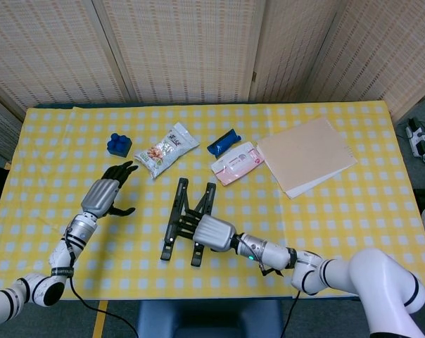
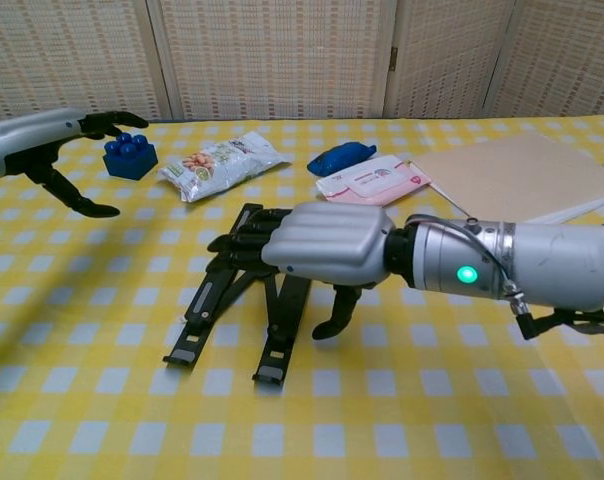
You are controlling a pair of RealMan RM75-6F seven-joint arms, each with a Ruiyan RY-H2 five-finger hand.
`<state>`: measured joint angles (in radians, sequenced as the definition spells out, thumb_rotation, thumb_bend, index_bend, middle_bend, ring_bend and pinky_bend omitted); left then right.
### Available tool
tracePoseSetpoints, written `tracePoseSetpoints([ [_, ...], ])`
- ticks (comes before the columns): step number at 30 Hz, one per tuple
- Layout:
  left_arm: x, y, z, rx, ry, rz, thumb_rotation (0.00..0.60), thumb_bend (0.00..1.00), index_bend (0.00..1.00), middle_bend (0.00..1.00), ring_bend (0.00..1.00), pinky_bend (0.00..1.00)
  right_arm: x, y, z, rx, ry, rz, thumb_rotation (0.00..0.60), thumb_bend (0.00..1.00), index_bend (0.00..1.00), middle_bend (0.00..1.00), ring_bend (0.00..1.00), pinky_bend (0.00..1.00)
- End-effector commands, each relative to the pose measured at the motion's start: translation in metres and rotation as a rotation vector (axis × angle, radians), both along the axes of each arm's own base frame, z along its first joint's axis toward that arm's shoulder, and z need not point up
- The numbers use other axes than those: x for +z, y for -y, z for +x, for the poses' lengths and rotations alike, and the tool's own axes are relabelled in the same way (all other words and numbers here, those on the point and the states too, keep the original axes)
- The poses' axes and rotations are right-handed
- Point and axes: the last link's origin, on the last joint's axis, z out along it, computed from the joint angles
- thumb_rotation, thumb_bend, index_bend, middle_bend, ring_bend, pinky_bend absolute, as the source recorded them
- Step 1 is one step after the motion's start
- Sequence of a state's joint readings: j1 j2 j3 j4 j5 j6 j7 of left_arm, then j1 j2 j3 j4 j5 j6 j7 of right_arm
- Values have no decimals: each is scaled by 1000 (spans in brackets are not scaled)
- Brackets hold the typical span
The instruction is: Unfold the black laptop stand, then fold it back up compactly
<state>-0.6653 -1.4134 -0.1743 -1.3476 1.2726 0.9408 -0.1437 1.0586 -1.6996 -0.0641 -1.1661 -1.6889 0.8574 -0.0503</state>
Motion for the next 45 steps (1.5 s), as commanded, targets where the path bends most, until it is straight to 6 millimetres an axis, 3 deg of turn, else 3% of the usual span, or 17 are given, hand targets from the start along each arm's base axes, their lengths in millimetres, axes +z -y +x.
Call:
tracePoseSetpoints([
  [1,2,0,-3,10,5,1,600,234,32,0,0,0,5,18,24,45,-98,-41,600,214,0,0,0,0],
  [16,4,-3,-13,40,27,2,600,234,20,0,0,0,-24,26,42,81,-220,-33,600,214,0,0,0,0],
  [36,8,-2,-22,62,47,13,600,234,19,0,0,0,-43,31,55,69,-288,-13,600,214,0,2,0,0],
  [45,8,-1,-26,65,54,16,600,234,19,0,0,0,-42,31,60,73,-233,-15,600,213,3,196,4,0],
])
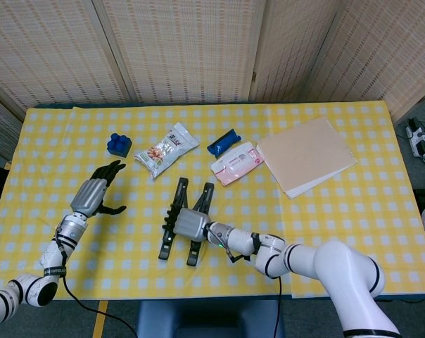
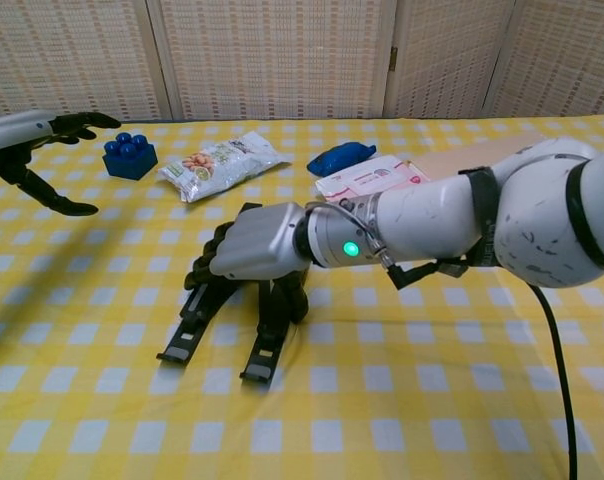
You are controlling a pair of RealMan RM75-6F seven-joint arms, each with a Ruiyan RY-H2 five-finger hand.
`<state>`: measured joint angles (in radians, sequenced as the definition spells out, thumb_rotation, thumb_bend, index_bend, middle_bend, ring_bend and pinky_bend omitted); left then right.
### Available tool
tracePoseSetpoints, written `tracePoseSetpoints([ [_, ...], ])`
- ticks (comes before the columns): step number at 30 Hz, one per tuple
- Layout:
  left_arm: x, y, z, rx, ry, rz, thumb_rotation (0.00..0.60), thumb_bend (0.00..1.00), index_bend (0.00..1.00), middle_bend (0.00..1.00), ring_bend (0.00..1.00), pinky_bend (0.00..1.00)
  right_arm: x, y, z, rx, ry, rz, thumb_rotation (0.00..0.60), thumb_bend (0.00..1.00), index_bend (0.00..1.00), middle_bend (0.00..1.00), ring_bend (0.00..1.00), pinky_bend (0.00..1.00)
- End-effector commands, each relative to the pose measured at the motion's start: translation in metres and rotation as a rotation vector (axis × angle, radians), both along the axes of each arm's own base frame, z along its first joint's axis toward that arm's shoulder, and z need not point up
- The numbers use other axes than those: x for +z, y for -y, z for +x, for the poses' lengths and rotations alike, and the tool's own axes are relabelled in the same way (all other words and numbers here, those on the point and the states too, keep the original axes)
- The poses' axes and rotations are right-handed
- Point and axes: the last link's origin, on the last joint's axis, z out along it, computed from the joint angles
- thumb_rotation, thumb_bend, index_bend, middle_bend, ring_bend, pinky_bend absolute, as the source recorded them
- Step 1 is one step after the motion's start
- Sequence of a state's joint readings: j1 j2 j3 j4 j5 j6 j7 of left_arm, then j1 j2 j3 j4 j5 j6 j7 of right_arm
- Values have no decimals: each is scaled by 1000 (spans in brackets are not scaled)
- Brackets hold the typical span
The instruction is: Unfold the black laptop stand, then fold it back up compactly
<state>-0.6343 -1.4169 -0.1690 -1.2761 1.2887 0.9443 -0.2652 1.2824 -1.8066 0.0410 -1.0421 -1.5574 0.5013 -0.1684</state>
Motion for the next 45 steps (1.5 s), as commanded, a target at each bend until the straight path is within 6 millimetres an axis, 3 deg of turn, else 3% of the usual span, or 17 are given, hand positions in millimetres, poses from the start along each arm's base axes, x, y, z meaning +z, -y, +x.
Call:
tracePoseSetpoints([
  [1,0,0,0,-1,1,0,600,234,19,0,0,0,1,0,1,1,21,2,600,214,14,221,14,0],
  [8,-1,1,1,-8,1,0,600,234,19,0,0,0,4,1,5,5,63,8,600,214,79,294,72,0],
  [31,-3,3,3,-14,-10,-11,600,234,19,0,0,0,16,-4,-3,17,146,11,600,214,130,372,154,0],
  [37,-2,3,2,-10,-11,-10,600,234,19,0,0,0,18,-2,-5,15,164,1,600,214,130,345,133,0],
  [45,-3,5,2,-8,-7,-14,600,234,19,0,0,0,15,-4,-11,25,132,-2,600,214,129,234,63,0],
])
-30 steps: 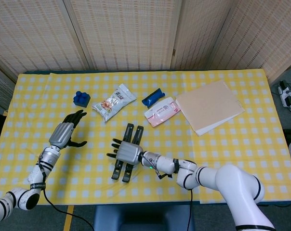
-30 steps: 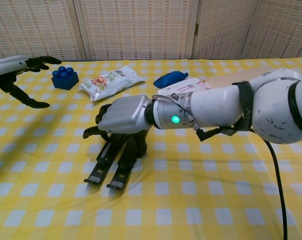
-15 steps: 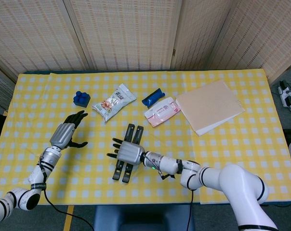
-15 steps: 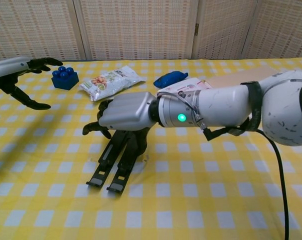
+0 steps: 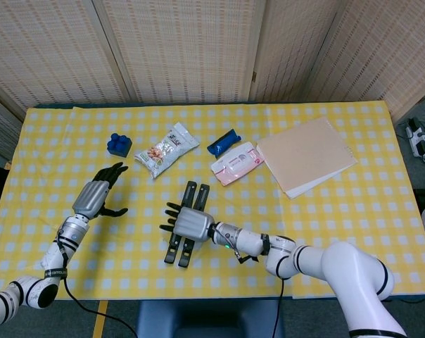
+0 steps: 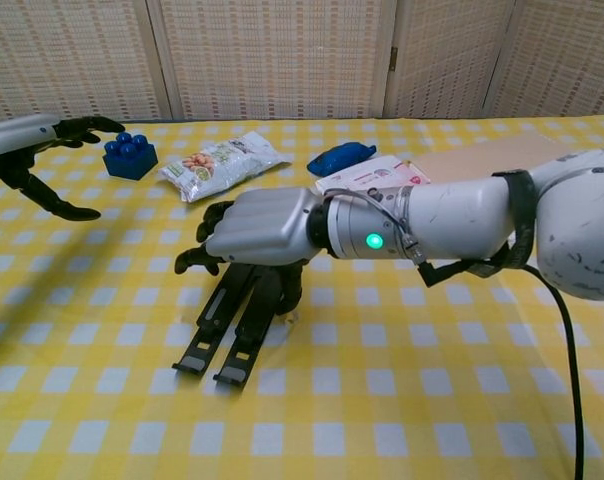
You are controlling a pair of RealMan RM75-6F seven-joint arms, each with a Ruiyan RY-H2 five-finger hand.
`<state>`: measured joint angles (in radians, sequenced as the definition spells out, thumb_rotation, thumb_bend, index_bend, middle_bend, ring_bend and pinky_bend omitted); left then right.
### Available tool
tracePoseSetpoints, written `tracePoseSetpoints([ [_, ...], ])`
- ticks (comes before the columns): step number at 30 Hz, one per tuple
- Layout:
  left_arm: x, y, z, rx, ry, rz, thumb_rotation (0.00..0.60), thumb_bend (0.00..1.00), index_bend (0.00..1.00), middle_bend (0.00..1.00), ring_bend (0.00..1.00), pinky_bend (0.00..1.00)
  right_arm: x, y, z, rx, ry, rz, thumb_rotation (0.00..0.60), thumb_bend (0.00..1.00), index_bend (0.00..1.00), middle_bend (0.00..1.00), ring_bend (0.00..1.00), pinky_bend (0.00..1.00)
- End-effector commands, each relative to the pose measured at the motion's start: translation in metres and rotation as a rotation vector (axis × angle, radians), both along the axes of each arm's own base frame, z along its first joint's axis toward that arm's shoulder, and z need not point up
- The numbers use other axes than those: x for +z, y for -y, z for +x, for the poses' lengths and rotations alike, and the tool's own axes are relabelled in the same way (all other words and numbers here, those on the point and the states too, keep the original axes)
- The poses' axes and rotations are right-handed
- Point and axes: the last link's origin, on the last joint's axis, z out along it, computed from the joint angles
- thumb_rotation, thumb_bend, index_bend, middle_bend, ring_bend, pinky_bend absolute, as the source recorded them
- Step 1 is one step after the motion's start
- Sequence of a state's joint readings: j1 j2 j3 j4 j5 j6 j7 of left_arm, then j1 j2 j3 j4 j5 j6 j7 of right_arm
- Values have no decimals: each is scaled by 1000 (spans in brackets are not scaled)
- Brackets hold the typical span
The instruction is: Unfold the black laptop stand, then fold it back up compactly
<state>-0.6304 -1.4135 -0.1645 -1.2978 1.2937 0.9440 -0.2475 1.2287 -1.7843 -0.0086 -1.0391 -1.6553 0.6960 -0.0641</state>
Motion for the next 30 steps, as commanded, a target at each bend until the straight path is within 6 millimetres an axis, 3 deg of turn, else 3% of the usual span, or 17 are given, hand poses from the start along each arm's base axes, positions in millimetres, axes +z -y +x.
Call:
tracePoseSetpoints([
  [1,0,0,0,1,0,-1,600,234,19,0,0,0,-1,-1,-2,-4,-7,3,600,214,123,219,56,0],
  [6,0,0,-1,6,5,-3,600,234,19,0,0,0,-4,-1,-4,-14,-23,1,600,213,111,194,68,0],
  [10,0,0,-1,8,11,1,600,234,19,0,0,0,-8,-2,-3,-12,-29,-1,600,214,119,280,98,0],
  [14,2,1,-2,8,13,7,600,234,20,0,0,0,-8,-1,-2,-11,-8,-5,600,214,283,448,198,0],
  [17,3,1,-3,10,16,10,600,234,20,0,0,0,-5,0,-1,-14,10,-8,600,214,375,505,241,0],
  [20,3,1,-3,9,17,10,600,234,20,0,0,0,-2,0,-1,-14,24,-10,600,214,395,516,251,0],
  [24,3,2,-2,7,21,13,600,234,19,0,0,0,2,-2,-2,-8,29,-7,600,214,369,451,211,0],
  [28,6,3,-2,2,24,29,600,235,20,0,0,0,11,-5,-2,-15,65,-23,600,214,129,204,90,0],
  [30,8,3,-2,0,22,37,600,235,23,0,0,0,19,-4,-3,-18,91,-51,600,214,72,149,71,0],
])
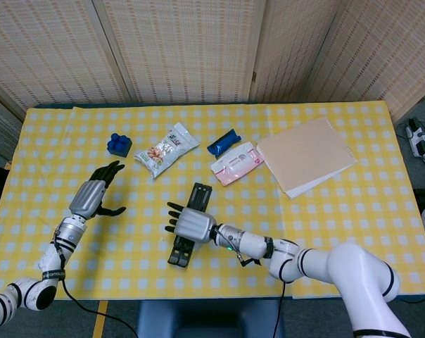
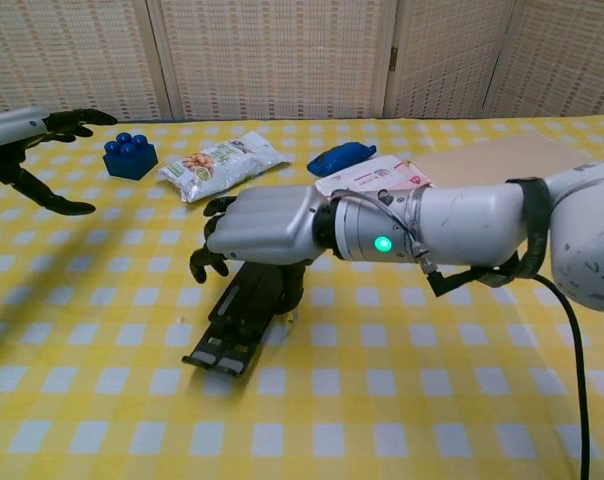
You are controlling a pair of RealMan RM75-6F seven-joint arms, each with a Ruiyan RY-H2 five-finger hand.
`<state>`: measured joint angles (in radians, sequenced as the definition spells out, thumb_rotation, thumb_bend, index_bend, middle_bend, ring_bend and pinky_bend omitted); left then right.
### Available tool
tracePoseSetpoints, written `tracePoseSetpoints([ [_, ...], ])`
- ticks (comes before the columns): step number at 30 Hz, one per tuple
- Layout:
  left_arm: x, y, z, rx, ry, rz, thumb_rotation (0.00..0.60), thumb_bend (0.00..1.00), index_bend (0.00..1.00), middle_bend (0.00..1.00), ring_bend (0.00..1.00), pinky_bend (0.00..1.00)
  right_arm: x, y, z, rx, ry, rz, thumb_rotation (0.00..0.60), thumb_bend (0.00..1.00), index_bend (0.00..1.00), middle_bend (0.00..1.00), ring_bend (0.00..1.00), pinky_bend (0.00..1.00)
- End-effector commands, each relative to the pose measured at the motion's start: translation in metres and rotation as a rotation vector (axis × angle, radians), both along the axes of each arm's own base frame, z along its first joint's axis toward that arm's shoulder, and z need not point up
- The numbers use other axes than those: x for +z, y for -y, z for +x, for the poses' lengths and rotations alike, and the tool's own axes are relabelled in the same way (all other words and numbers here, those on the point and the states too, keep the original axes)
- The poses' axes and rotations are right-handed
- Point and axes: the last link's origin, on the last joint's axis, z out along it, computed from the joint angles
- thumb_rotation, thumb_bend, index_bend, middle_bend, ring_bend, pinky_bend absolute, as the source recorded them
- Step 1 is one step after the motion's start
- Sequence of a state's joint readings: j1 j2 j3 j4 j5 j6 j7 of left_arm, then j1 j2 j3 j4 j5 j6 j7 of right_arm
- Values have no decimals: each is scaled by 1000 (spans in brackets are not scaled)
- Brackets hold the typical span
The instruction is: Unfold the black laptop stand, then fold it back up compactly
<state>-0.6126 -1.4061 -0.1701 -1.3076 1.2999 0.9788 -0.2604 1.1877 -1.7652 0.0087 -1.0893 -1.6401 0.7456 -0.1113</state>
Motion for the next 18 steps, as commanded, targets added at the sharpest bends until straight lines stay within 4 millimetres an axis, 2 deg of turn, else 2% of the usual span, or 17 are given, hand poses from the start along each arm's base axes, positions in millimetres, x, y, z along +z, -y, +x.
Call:
tracePoseSetpoints([
  [1,3,1,-1,-1,-3,12,600,235,26,0,0,0,15,2,-2,-11,44,-49,600,214,57,135,67,0],
  [5,13,2,-6,-4,-46,71,600,239,39,0,0,0,41,3,-15,-43,105,-136,600,214,16,117,61,0],
  [9,25,9,-13,0,-107,144,600,246,73,0,0,0,74,1,-40,-153,185,-233,600,214,10,118,69,0],
  [15,51,26,-29,65,-137,195,600,250,79,0,0,0,133,-13,-86,-320,257,-404,600,214,10,122,98,0],
  [18,66,39,-42,101,-169,221,600,251,86,0,0,0,165,-28,-119,-436,287,-494,600,213,10,122,109,2],
])
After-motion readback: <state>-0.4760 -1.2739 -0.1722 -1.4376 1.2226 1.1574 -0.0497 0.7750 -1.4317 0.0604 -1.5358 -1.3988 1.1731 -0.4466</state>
